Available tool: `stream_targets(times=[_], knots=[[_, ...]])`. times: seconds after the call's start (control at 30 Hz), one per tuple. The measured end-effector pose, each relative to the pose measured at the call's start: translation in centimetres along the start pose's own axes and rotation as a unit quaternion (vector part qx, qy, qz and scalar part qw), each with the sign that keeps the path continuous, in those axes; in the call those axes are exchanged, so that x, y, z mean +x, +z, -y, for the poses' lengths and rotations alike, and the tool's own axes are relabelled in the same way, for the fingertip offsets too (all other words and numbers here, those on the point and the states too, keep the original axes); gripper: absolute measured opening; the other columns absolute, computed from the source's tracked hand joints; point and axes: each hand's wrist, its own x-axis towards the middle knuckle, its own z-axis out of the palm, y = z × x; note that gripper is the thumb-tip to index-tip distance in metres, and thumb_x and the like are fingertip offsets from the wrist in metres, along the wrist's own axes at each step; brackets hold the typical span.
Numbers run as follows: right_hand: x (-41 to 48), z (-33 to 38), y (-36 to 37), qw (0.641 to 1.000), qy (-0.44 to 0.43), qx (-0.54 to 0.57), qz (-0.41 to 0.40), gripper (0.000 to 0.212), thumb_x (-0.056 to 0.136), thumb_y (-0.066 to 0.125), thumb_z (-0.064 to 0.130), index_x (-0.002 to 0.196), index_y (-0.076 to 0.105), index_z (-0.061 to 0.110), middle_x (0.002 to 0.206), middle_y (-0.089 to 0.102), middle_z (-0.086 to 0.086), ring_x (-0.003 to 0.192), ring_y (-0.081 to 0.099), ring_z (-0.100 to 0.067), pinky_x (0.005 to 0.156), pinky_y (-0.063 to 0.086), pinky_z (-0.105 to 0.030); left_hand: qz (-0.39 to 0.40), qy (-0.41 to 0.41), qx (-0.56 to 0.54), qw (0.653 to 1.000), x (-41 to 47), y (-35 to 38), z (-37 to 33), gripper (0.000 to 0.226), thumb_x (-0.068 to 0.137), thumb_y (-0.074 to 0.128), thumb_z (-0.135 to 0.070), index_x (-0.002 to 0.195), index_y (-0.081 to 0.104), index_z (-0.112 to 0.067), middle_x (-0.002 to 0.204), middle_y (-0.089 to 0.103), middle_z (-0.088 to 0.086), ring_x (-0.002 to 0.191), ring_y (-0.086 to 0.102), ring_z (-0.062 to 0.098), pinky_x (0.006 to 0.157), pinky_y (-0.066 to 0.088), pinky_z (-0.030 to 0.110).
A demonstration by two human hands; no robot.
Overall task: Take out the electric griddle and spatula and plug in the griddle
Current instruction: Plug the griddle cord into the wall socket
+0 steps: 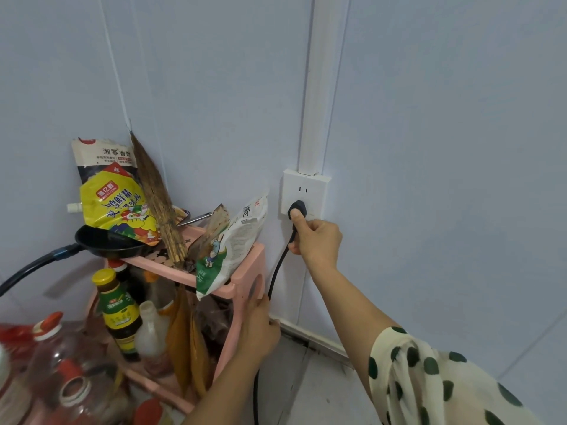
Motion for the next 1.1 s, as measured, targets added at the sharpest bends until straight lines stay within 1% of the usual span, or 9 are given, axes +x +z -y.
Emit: stream_targets(times=[0.1, 0.23, 0.4, 0.53, 0.67, 0.87, 0.93, 1.0, 1.1], knots=[[0.2, -0.2, -0.2, 1.000, 0.000, -0.006, -0.004, 0.068, 0.077, 0.072, 0.050, 0.062, 0.058, -0.015, 0.046, 0.057, -0.011, 0.042, 0.066, -0.024, 0.057, 0.058, -0.050, -0.006, 0.012, 0.021, 1.000, 0.4, 0.4, 0.0, 0.071, 0.083, 0.057, -0.004, 0.148, 0.029, -0.001, 0.159, 0.020, 0.012, 0.144, 0.026, 0.031, 0.114, 0.030, 0.048], [0.3, -0.1, 0.2, 1.000, -0.001, -0.011, -0.014, 0.069, 0.078, 0.070, 0.052, 0.062, 0.059, -0.014, 0.041, 0.057, -0.010, 0.040, 0.065, -0.025, 0.061, 0.059, -0.048, -0.005, 0.001, 0.003, 1.000, 0.7, 0.5, -0.1, 0.074, 0.084, 0.057, -0.001, 0.149, 0.023, -0.001, 0.157, 0.023, 0.016, 0.143, 0.029, 0.033, 0.113, 0.031, 0.048], [0.6, 0.5, 0.4, 0.999, 0.002, -0.025, -0.022, 0.069, 0.078, 0.069, 0.054, 0.063, 0.061, -0.014, 0.049, 0.063, -0.022, 0.040, 0.065, -0.026, 0.062, 0.059, -0.047, 0.038, -0.044, 0.051, 0.997, 1.0, 0.3, -0.4, 0.068, 0.093, 0.051, -0.012, 0.150, 0.015, -0.006, 0.148, 0.035, 0.009, 0.129, 0.043, 0.019, 0.108, 0.032, 0.017], [0.8, 0.9, 0.3, 0.999, 0.039, -0.029, -0.023, 0.059, 0.076, 0.073, 0.050, 0.064, 0.065, -0.007, 0.053, 0.065, -0.024, 0.039, 0.066, -0.025, 0.060, 0.060, -0.046, 0.049, -0.050, 0.075, 0.995, 0.8, 0.2, -0.6, 0.072, 0.091, 0.053, -0.013, 0.152, 0.014, -0.009, 0.146, 0.037, 0.008, 0.130, 0.044, 0.021, 0.110, 0.037, 0.034], [0.8, 1.0, 0.3, 0.998, 0.057, -0.030, -0.024, 0.053, 0.075, 0.074, 0.049, 0.066, 0.066, -0.002, 0.049, 0.065, -0.019, 0.040, 0.066, -0.024, 0.059, 0.061, -0.046, 0.033, -0.043, 0.036, 0.998, 0.7, -0.4, -0.3, 0.082, 0.089, 0.055, -0.005, 0.153, 0.004, -0.011, 0.153, 0.029, 0.008, 0.135, 0.039, 0.022, 0.111, 0.039, 0.035], [0.8, 1.4, 0.0, 0.997, 0.057, -0.051, -0.011, 0.053, 0.075, 0.075, 0.048, 0.052, 0.060, 0.003, 0.048, 0.066, -0.015, 0.045, 0.068, -0.029, 0.060, 0.061, -0.045, 0.007, 0.009, -0.010, 1.000, -0.8, -0.6, -0.4, 0.077, 0.089, 0.049, 0.002, 0.154, 0.010, -0.014, 0.152, 0.030, 0.012, 0.133, 0.041, 0.033, 0.110, 0.036, 0.035], [0.9, 1.8, -0.4, 0.996, 0.062, -0.058, 0.008, 0.050, 0.075, 0.076, 0.045, 0.054, 0.061, 0.003, 0.054, 0.068, -0.018, 0.051, 0.069, -0.033, 0.062, 0.061, -0.045, 0.005, 0.000, 0.005, 1.000, -1.7, -0.3, -0.2, 0.071, 0.087, 0.049, 0.003, 0.151, 0.020, -0.007, 0.140, 0.041, 0.006, 0.127, 0.046, 0.028, 0.105, 0.035, 0.023], [0.8, 2.2, -1.1, 0.995, 0.078, -0.045, 0.040, 0.043, 0.077, 0.077, 0.038, 0.063, 0.064, -0.001, 0.058, 0.067, -0.019, 0.049, 0.068, -0.032, 0.058, 0.061, -0.041, 0.034, -0.033, 0.017, 0.999, -2.3, 0.2, 0.3, 0.047, 0.086, 0.049, 0.001, 0.132, 0.043, 0.002, 0.126, 0.052, 0.017, 0.118, 0.052, 0.033, 0.102, 0.042, 0.033], [0.0, 2.7, -2.6, 0.991, 0.098, -0.022, 0.090, 0.034, 0.082, 0.075, 0.026, 0.077, 0.065, -0.006, 0.063, 0.064, -0.017, 0.043, 0.062, -0.025, 0.043, 0.055, -0.028, 0.076, -0.055, 0.042, 0.995, -3.0, 0.7, 1.0, 0.029, 0.086, 0.052, -0.003, 0.113, 0.052, 0.007, 0.114, 0.056, 0.025, 0.110, 0.054, 0.037, 0.097, 0.045, 0.043]])
